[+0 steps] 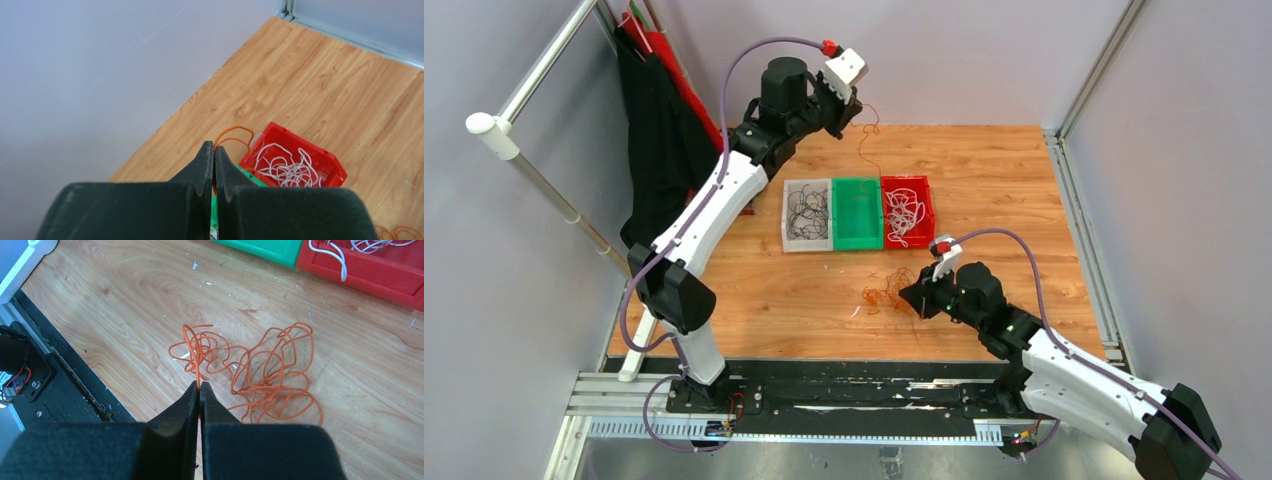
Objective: Untangle the cables
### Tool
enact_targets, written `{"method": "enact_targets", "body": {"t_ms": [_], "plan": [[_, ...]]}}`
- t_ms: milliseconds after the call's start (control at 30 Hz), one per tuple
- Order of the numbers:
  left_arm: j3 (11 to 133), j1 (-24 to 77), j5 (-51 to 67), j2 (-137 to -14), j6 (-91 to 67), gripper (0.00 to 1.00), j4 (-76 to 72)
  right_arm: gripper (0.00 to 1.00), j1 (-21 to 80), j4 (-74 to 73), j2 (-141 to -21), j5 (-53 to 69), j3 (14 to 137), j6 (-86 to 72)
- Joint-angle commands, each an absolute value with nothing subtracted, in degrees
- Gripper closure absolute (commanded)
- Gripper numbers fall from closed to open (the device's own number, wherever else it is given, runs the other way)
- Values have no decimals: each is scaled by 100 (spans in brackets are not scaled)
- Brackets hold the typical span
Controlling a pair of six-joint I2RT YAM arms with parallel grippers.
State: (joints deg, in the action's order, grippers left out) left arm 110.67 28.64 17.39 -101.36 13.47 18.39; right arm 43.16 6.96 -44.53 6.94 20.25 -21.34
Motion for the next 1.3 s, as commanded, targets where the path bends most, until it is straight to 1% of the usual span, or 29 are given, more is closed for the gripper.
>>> {"method": "enact_targets", "body": {"t_ms": [0, 200, 333, 667, 867, 1000, 1133, 1167, 1233, 1267], "plan": [[10652, 2901, 1727, -10143, 1434, 100, 1823, 99, 4393, 853, -4448, 598, 1947, -2109], [9894, 2900, 1473, -10036, 1882, 100, 2027, 99, 4387, 805, -4427, 559, 1969, -2081], [9529, 2954, 1097, -10082, 2210, 100, 2159, 99, 4385, 802, -4447, 545, 1982, -2079], [9469, 3354, 1183, -10790, 2342, 100, 3021, 99, 4390, 793, -4527, 499, 2038, -2144], [9303, 3504, 973, -11266, 2228, 99, 2776, 99, 4384, 653, -4455, 423, 2083, -2147], [9206, 3573, 457, -11548, 2364, 100, 2326, 99, 4390, 617, -4430, 375, 2082, -2154], [9350, 3594, 260, -11930, 2435, 99, 2180, 99, 4385, 632, -4475, 343, 2086, -2149], [9416, 3595, 235, -12001, 2428, 98, 2192, 99, 4385, 632, -4492, 338, 2096, -2145], [9594, 3595, 254, -12109, 2464, 86, 2345, 99, 4386, 633, -4529, 342, 2121, -2146], [9714, 3595, 286, -12126, 2512, 82, 2507, 99, 4385, 631, -4542, 343, 2145, -2149]]}}
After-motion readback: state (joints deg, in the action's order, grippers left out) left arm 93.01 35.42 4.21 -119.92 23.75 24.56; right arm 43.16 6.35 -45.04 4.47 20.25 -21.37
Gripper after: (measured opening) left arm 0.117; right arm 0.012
